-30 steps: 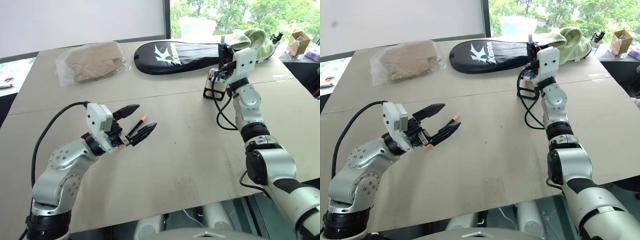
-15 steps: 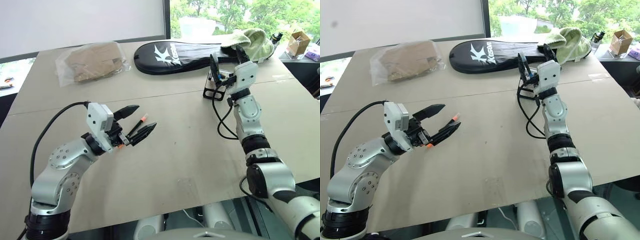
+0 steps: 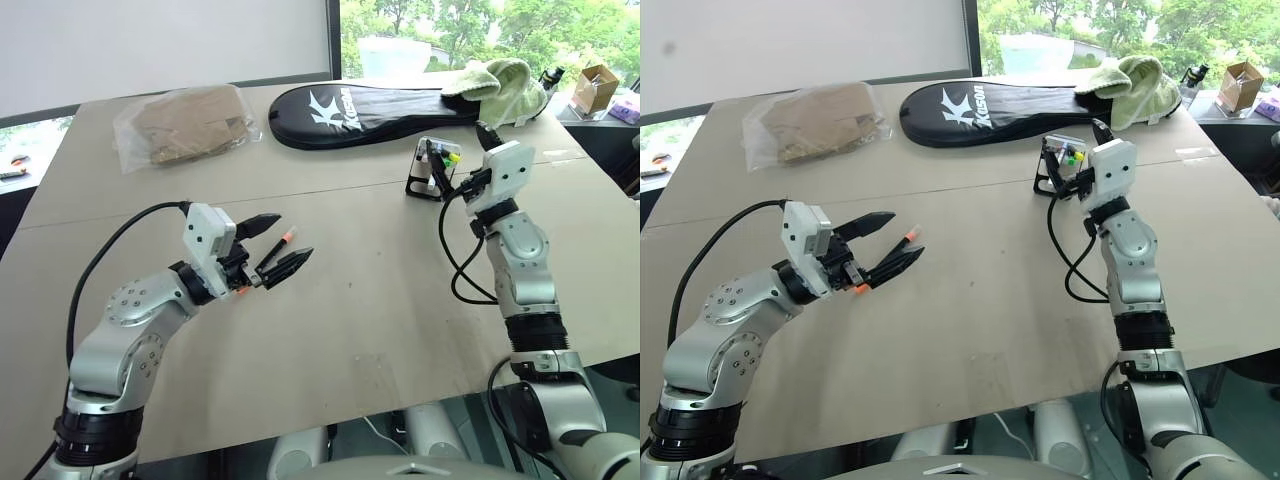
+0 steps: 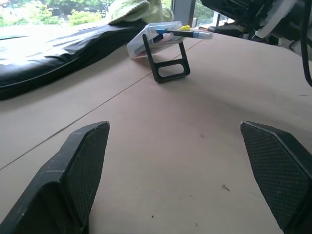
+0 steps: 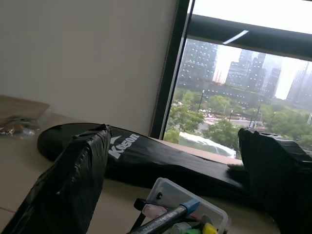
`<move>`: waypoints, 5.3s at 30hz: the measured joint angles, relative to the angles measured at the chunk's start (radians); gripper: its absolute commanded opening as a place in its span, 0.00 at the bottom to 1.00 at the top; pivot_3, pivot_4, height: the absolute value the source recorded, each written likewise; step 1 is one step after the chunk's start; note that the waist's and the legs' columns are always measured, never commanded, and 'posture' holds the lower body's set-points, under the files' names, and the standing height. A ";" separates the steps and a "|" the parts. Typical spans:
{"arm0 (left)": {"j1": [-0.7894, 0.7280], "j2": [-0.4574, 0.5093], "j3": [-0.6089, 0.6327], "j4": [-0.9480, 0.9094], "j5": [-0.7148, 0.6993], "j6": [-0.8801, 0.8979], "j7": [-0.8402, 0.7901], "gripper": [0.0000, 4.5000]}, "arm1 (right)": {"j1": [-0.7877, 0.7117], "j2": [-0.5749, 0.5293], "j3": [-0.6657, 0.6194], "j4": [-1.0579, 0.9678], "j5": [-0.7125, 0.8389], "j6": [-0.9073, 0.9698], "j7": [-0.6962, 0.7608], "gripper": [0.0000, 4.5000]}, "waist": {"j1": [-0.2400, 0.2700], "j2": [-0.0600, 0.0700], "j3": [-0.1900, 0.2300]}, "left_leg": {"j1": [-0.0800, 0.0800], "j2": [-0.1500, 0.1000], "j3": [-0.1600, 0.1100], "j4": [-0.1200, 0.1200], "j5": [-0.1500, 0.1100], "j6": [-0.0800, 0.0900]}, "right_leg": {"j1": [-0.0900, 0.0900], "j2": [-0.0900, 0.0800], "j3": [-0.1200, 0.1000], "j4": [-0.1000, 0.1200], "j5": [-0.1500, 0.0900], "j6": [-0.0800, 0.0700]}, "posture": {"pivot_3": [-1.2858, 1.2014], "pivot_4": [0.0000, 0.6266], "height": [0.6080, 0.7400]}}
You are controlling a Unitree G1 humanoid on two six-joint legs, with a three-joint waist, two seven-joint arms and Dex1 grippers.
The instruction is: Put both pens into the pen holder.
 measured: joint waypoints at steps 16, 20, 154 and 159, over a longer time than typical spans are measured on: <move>0.027 0.015 0.005 0.000 0.017 -0.003 -0.022 1.00 | 0.176 -0.277 0.066 -0.349 0.117 0.360 0.299 0.98 | 0.011 -0.001 0.000 | 0.008 0.000 0.000 0.004 -0.001 0.002 | 0.010 0.000 -0.001 -0.001 -0.001 -0.002 | 0.52 0.24 1.00; 0.037 0.015 0.012 0.000 0.009 -0.026 -0.068 1.00 | 0.119 -0.278 0.056 -0.239 0.113 0.340 0.307 0.98 | 0.010 -0.001 0.000 | 0.012 0.000 0.001 0.004 -0.001 0.002 | 0.015 0.000 -0.001 -0.001 -0.003 -0.004 | 0.52 0.24 1.00; -0.250 -0.053 -0.167 0.040 0.154 0.040 0.006 0.92 | 0.011 -0.165 0.123 -0.570 0.078 0.745 -0.293 0.02 | 0.023 0.001 0.001 | 0.009 -0.001 0.000 0.004 -0.002 0.003 | 0.012 0.001 0.000 -0.002 -0.002 0.002 | 0.52 0.24 1.00; -0.216 -0.054 -0.157 -0.009 0.139 0.060 0.024 0.92 | -0.017 -0.133 0.135 -0.424 -0.007 0.617 -0.279 0.02 | 0.023 0.001 0.001 | 0.009 -0.001 0.000 0.003 -0.002 0.003 | 0.012 0.001 0.000 -0.003 -0.002 0.002 | 0.52 0.24 1.00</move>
